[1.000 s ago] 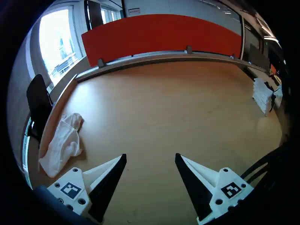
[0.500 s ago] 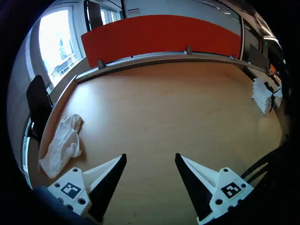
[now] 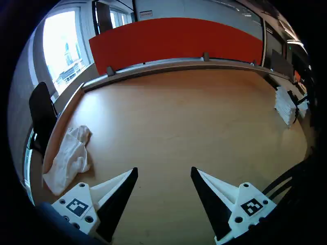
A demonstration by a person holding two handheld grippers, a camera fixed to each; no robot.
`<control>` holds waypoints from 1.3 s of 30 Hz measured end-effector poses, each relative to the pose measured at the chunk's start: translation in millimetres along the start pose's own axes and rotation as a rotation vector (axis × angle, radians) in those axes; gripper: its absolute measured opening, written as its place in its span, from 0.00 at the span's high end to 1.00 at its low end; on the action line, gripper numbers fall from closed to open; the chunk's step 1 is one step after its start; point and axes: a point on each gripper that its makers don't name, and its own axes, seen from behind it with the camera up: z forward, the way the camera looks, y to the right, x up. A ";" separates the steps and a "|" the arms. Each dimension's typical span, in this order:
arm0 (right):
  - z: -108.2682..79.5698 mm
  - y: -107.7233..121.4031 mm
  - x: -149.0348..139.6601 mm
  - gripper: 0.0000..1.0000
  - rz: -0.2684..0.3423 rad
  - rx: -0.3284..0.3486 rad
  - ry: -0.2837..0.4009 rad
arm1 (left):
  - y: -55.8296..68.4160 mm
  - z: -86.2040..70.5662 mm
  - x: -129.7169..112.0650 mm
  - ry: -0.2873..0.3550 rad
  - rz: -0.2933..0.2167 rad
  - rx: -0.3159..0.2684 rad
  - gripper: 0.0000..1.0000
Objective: Fold towel
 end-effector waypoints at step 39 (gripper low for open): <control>-34.4 -40.1 74.6 0.04 0.256 -0.073 0.338 | -9.5 -8.8 12.5 0.051 -0.020 0.015 0.04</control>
